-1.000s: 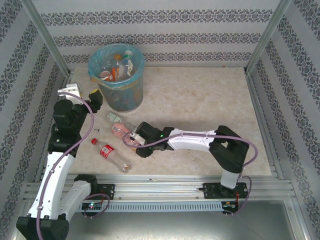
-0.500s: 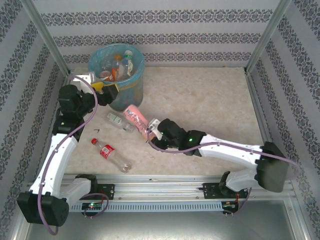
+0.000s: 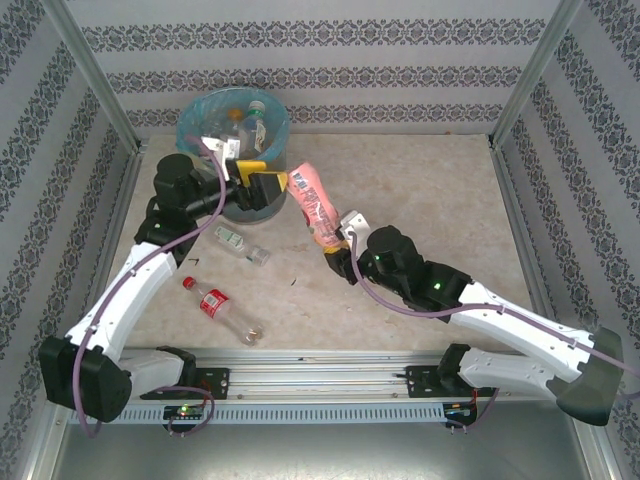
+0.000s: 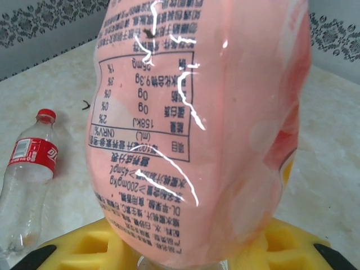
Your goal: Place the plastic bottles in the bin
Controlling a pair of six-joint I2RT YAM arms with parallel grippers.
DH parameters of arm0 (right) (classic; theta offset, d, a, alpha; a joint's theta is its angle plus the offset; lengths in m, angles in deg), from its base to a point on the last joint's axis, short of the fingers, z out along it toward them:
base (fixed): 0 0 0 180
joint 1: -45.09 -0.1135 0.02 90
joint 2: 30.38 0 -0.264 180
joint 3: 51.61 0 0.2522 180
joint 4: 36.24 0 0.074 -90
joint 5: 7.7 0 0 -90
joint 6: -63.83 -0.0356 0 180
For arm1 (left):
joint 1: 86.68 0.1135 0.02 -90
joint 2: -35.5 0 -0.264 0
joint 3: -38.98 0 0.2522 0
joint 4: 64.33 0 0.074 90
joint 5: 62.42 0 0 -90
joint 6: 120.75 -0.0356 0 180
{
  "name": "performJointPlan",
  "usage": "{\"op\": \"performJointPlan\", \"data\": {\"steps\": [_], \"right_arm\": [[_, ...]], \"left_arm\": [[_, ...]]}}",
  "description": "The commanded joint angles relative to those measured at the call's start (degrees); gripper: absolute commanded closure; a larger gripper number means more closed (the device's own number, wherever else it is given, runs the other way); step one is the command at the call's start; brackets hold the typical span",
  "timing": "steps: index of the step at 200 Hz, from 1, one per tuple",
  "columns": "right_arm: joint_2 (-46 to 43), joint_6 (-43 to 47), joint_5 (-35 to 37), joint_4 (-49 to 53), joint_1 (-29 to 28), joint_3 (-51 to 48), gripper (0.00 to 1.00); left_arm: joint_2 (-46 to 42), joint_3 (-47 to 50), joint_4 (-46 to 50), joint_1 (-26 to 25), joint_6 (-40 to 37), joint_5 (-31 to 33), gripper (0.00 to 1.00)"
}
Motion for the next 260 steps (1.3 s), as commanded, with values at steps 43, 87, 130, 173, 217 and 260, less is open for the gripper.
{"op": "performJointPlan", "data": {"steps": [43, 87, 130, 173, 217, 260], "right_arm": [[1.46, 2.9, -2.05, -4.34, 0.34, 2.88, 0.79], [2.36, 3.55, -5.96, -6.41, 0.3, 2.92, 0.78], [2.09, 3.52, -6.74, -7.43, 0.35, 2.14, 0.78], [2.72, 4.04, -6.12, -7.22, 0.35, 2.57, 0.71], [3.03, 4.26, -0.68, -8.46, 0.34, 2.47, 0.24], [2.89, 4.66, 6.75, -8.08, 0.61, 2.69, 0.02]], "left_arm": [[3.77, -0.79, -13.74, -5.36, 5.35, -11.38, 0.1], [3.44, -0.81, -12.34, -5.45, 5.02, -7.9, 0.23], [3.55, -0.48, -12.97, -5.47, 4.74, -4.9, 0.25], [4.16, -1.08, -14.87, -5.5, 5.14, -4.39, 0.45], [2.28, -1.08, -15.34, -5.31, 3.81, -0.09, 0.47], [-2.05, -4.89, -5.69, -4.58, -6.09, 17.64, 0.48]]}}
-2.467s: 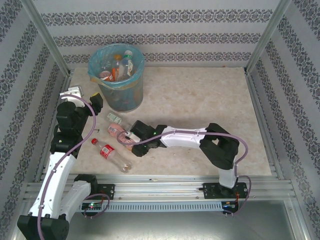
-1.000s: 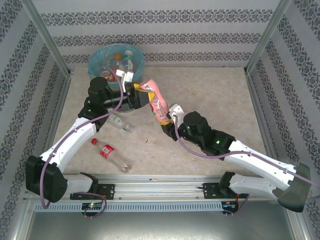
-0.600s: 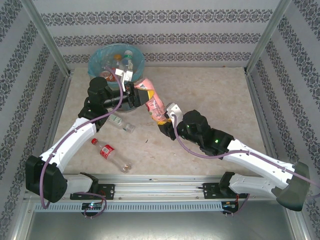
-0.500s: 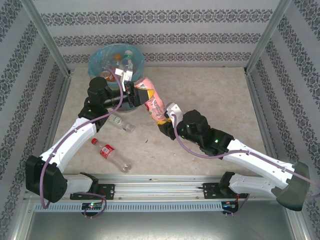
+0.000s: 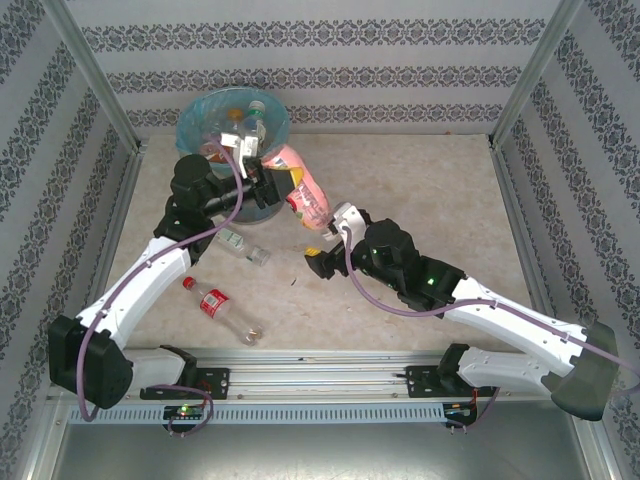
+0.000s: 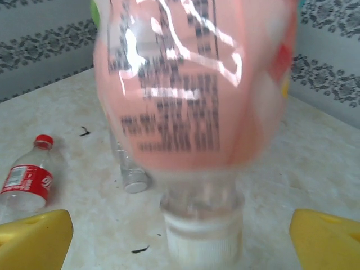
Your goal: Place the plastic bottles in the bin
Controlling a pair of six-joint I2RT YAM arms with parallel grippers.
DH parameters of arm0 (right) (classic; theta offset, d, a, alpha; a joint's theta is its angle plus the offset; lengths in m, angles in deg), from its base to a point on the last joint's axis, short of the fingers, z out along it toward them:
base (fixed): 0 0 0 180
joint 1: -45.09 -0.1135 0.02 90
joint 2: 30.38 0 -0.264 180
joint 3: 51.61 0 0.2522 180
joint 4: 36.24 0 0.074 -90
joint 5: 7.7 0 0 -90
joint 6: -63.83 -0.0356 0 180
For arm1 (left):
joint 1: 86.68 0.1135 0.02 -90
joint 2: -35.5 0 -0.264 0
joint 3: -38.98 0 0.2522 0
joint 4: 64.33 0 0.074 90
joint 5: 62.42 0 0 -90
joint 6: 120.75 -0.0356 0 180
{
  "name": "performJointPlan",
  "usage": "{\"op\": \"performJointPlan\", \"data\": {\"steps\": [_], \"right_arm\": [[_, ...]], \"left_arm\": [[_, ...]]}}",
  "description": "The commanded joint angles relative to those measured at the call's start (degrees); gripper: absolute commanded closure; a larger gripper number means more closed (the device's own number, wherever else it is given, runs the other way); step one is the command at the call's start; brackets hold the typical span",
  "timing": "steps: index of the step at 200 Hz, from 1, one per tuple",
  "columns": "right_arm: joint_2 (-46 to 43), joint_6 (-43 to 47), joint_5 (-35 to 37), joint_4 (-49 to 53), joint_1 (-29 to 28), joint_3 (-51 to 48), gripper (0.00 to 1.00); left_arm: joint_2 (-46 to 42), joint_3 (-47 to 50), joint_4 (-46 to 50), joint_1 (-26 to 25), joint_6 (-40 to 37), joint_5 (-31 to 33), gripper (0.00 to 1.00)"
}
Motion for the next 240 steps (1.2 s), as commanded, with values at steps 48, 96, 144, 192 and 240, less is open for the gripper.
{"op": "performJointPlan", "data": {"steps": [48, 96, 144, 192, 240], "right_arm": [[1.41, -3.37, 10.47, -3.25, 2.4, -0.34, 0.02], [3.56, -4.35, 6.54, -2.22, 4.12, 1.07, 0.02], [3.18, -4.47, 6.08, -2.18, 4.45, 0.46, 0.02], [3.16, -4.54, 5.41, -1.94, 4.81, 0.41, 0.02], [3.81, -4.55, 4.76, -2.11, 4.98, 0.48, 0.02]], "left_arm": [[-2.86, -13.51, 10.43, 1.45, -17.86, 28.39, 0.5], [2.56, -21.61, 16.3, 3.87, -25.49, 35.71, 0.5], [9.07, -27.82, 22.17, 7.48, -28.36, 35.84, 0.5], [12.8, -29.12, 24.8, 8.45, -30.98, 36.33, 0.51], [14.76, -28.72, 26.85, 8.75, -31.39, 35.49, 0.51]]}}
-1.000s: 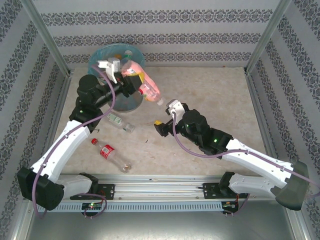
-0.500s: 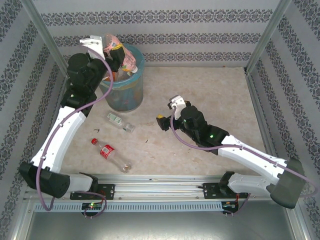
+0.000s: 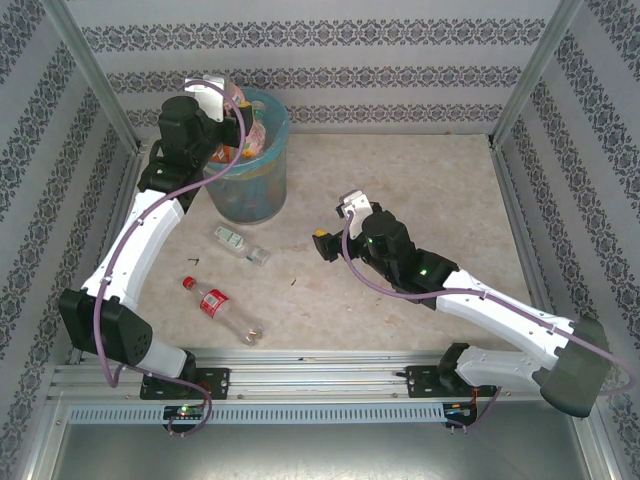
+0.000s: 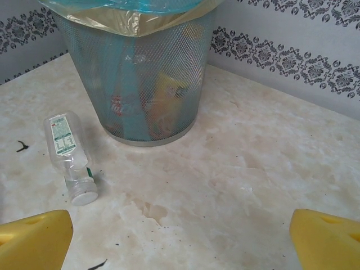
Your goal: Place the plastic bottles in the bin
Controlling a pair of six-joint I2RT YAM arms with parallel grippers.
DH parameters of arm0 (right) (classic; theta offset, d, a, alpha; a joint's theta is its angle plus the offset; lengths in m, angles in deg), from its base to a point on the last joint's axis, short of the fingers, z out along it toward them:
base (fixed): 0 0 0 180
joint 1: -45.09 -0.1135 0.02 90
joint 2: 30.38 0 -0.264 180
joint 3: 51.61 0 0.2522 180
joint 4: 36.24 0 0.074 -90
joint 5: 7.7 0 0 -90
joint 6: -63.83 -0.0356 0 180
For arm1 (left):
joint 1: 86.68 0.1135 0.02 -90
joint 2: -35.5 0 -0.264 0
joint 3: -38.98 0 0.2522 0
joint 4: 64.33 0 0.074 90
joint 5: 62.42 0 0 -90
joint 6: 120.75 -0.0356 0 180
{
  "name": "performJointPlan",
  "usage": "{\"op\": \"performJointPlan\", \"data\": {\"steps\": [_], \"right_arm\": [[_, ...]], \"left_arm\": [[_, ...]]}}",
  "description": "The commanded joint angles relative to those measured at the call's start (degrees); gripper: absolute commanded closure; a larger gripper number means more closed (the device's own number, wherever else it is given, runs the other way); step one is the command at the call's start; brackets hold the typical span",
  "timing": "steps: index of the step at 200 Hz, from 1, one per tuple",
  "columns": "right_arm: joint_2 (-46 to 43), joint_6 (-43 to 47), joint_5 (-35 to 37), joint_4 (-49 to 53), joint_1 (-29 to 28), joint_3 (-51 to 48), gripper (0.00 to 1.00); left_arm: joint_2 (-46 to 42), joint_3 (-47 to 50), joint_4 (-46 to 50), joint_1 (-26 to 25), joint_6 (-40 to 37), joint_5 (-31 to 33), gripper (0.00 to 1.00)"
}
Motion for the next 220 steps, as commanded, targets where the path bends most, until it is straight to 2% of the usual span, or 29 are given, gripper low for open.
{"op": "performJointPlan", "data": {"steps": [1, 46, 97, 146, 185, 220], "right_arm": [[0.2, -0.61, -0.97, -0.7, 0.78, 0.49, 0.02], [0.9, -0.58, -1.45, -0.83, 0.98, 0.74, 0.02], [1.5, -0.06, -2.07, -0.8, 1.14, 1.86, 0.02], [2.42, -0.09, -3.01, -1.39, 1.27, 2.15, 0.02], [3.25, -0.61, -4.14, -1.59, 1.28, 2.23, 0.02], [2.11, -1.13, -3.94, -2.21, 1.29, 0.57, 0.02]], "left_arm": [[0.55, -1.9, 2.62, 0.82, -2.12, 0.18, 0.51], [1.16, -2.12, 3.59, 0.93, -1.59, -1.31, 0.51], [-0.07, -7.27, 2.81, 0.9, -0.71, -2.88, 0.52], [-2.17, -9.33, 1.12, 0.95, -3.21, 0.66, 0.55], [-0.13, -8.25, 1.67, 0.94, -5.72, 3.17, 0.54], [2.76, -7.05, 3.0, 1.06, -3.59, 1.41, 0.54]]}}
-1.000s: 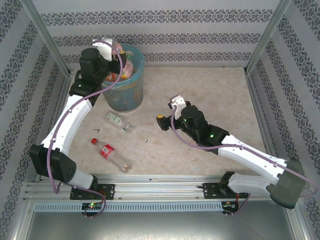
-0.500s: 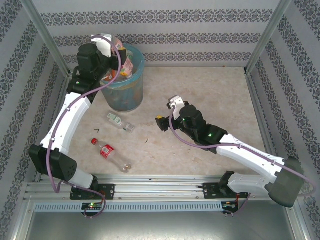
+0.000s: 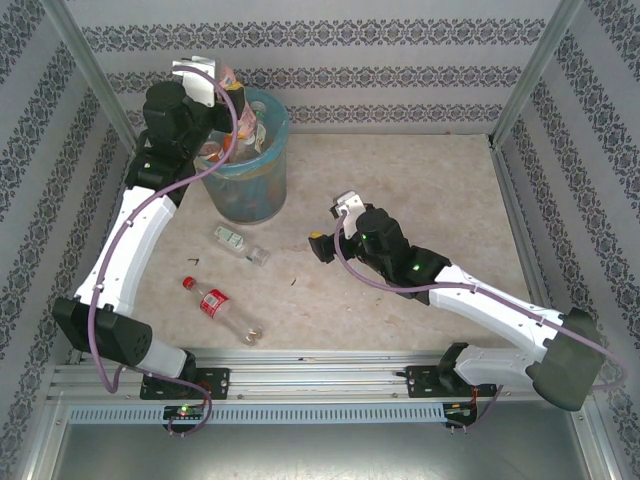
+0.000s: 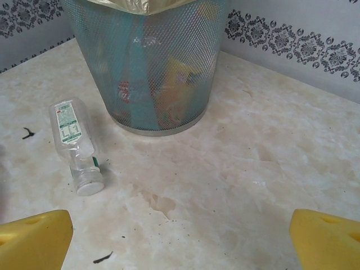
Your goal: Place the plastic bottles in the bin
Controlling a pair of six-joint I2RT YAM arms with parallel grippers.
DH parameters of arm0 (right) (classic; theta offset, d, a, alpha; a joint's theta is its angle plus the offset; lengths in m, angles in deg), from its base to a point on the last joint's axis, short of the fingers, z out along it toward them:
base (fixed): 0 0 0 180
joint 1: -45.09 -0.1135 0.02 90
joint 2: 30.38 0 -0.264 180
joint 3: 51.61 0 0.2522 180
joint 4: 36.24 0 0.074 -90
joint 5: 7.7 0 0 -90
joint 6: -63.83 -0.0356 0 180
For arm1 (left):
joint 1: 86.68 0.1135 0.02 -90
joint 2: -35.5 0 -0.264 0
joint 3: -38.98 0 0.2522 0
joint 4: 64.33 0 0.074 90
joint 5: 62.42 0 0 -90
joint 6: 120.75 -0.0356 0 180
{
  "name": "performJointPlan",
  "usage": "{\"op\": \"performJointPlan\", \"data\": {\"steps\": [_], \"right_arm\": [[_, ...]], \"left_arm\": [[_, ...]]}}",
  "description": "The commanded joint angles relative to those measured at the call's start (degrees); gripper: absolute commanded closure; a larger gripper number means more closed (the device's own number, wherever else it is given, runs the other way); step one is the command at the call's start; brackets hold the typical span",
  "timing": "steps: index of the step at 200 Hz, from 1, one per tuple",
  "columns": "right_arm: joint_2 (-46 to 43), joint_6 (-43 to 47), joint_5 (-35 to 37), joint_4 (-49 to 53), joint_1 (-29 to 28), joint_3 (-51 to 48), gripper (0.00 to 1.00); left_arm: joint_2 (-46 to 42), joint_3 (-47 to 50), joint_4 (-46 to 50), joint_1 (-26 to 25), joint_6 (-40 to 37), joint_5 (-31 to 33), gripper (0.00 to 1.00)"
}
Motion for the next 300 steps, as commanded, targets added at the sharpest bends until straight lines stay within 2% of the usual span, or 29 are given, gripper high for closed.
{"op": "performJointPlan", "data": {"steps": [1, 75, 120, 144, 209, 231, 300], "right_arm": [[-0.97, -1.07, -0.36, -1.92, 0.32, 0.0, 0.02], [-1.38, -1.63, -0.33, -1.75, 0.7, -0.53, 0.02], [-1.05, -2.64, -0.87, -1.88, 0.7, -0.88, 0.02], [-0.68, -2.7, -1.12, -2.08, 0.7, -0.53, 0.02], [-0.5, -3.27, -1.58, -1.95, 0.69, -0.71, 0.02], [-0.73, -3.58, -1.64, -1.93, 0.7, -0.97, 0.02], [0.49, -3.69, -1.93, -2.1, 0.7, -0.66, 0.02]], "left_arm": [[2.15, 0.63, 0.25, 0.95, 0.03, -0.7, 0.54], [5.43, 3.25, 4.82, 0.91, 0.27, -2.98, 0.54], [6.47, 0.25, 9.09, 0.9, 3.21, -9.63, 0.54], [6.62, 1.03, 7.53, 0.9, 4.54, -11.76, 0.54], [9.33, 4.01, 2.53, 0.93, 2.61, -9.16, 0.51], [10.34, 4.18, 2.87, 1.33, 1.95, -7.57, 0.51], [13.22, 3.97, 6.22, 2.34, -0.17, -7.99, 0.51]]}}
